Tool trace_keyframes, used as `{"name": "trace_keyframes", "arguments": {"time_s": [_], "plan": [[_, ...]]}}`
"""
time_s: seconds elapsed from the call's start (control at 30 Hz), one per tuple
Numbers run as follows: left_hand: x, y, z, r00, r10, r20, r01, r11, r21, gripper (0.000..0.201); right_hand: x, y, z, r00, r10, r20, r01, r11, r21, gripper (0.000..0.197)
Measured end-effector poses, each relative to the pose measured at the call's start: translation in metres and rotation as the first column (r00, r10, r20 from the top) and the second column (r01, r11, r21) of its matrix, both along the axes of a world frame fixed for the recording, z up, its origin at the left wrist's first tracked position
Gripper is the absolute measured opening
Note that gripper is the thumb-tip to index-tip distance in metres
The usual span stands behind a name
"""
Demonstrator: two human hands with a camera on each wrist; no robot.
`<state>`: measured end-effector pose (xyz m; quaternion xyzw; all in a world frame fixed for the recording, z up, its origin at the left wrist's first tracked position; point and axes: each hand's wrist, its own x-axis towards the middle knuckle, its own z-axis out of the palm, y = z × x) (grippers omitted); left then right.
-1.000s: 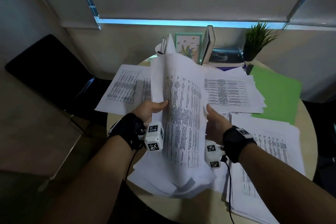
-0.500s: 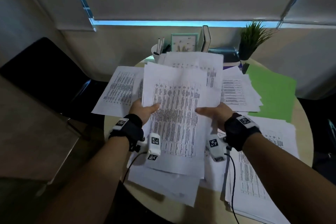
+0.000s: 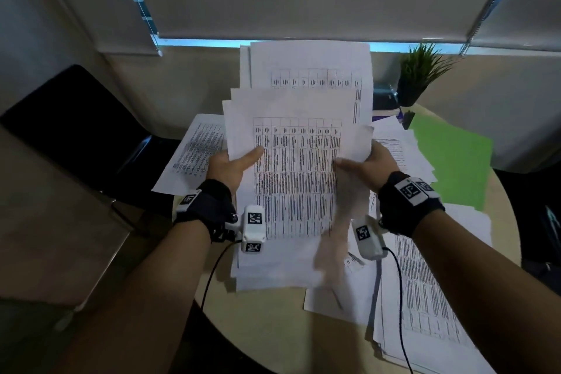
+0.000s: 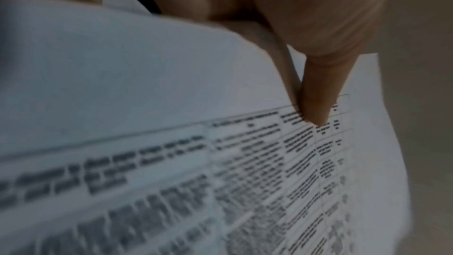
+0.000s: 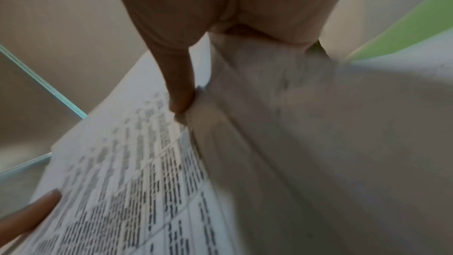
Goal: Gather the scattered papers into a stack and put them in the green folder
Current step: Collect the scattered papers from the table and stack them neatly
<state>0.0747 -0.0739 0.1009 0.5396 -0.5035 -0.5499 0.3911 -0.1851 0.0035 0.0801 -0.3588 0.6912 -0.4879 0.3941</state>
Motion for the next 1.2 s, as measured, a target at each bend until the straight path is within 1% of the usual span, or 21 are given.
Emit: {"name": "trace_keyframes", "arguments": {"time_s": [0.07,0.1,0.13,0.17,0.2,0.23,0.27,0.33,0.37,0.4,0.5,0.63,0.73,0.83,0.93,1.07,1.2], "plan": [[-0.003,0.001,-0.005,0.999,-0.032,0.038,0.031,0.999,0.017,0.019,0.005,0.001,-0.003,0.999,-0.028,-0.033,0.028,0.999,0.018,0.053],[-0.005,0.002,-0.008,0.996,-0.037,0.076,0.035,0.999,0.036,0.022,0.009,0.001,-0.003,0.997,-0.003,-0.079,0.006,0.999,0.039,0.05],[-0.007,0.002,-0.013,0.993,-0.038,0.116,0.031,0.998,0.061,0.031,0.015,0.001,-0.005,0.99,0.034,-0.135,-0.025,0.997,0.069,0.047],[-0.01,0.004,-0.017,0.989,-0.046,0.144,0.034,0.996,0.081,0.046,0.022,0.001,-0.006,0.981,0.077,-0.179,-0.062,0.994,0.085,0.046],[-0.013,0.005,-0.021,0.985,-0.064,0.158,0.05,0.994,0.092,0.061,0.029,0.001,-0.007,0.973,0.116,-0.2,-0.098,0.991,0.095,0.047],[-0.017,0.007,-0.024,0.981,-0.084,0.177,0.068,0.993,0.094,0.069,0.036,0.001,-0.009,0.971,0.135,-0.197,-0.118,0.988,0.095,0.05],[-0.02,0.007,-0.027,0.977,-0.086,0.196,0.071,0.994,0.084,0.067,0.041,0.001,-0.011,0.976,0.128,-0.174,-0.112,0.989,0.099,0.054],[-0.023,0.006,-0.029,0.974,-0.042,0.223,0.036,0.999,0.031,0.041,0.045,-0.001,-0.011,0.988,0.066,-0.14,-0.051,0.993,0.103,0.057],[-0.022,0.004,-0.029,0.972,-0.001,0.237,0.001,1.0,0.002,0.033,0.043,-0.001,-0.009,0.989,0.037,-0.145,-0.023,0.995,0.095,0.054],[-0.02,0.002,-0.028,0.969,0.038,0.245,-0.034,0.999,-0.021,0.029,0.038,-0.002,-0.009,0.99,0.009,-0.14,0.003,0.996,0.091,0.051],[-0.01,-0.004,-0.024,0.96,0.114,0.256,-0.11,0.994,-0.028,0.031,0.018,-0.002,-0.009,0.998,-0.038,-0.043,0.039,0.999,0.034,0.041],[-0.003,-0.008,-0.03,0.961,0.123,0.247,-0.13,0.991,0.015,0.033,0.008,-0.002,-0.016,0.996,-0.061,0.072,0.059,0.998,0.025,0.015],[-0.005,-0.006,-0.031,0.96,0.123,0.253,-0.139,0.989,0.046,0.033,0.008,-0.001,-0.017,0.991,-0.07,0.119,0.067,0.997,0.025,0.016],[-0.005,-0.006,-0.032,0.957,0.11,0.27,-0.127,0.991,0.048,0.031,0.004,-0.001,-0.019,0.996,-0.094,-0.009,0.095,0.995,0.03,0.012],[-0.002,-0.009,-0.035,0.95,0.093,0.299,-0.114,0.992,0.054,0.03,-0.004,-0.004,-0.024,0.986,-0.119,-0.114,0.129,0.989,0.078,0.013],[0.007,-0.009,-0.047,0.939,0.071,0.338,-0.106,0.991,0.084,0.032,-0.01,-0.004,-0.026,0.977,-0.102,-0.188,0.126,0.984,0.124,0.012],[0.016,-0.003,-0.06,0.942,0.048,0.332,-0.101,0.984,0.144,0.032,-0.014,0.003,-0.027,0.974,-0.102,-0.202,0.13,0.983,0.128,0.016]]}}
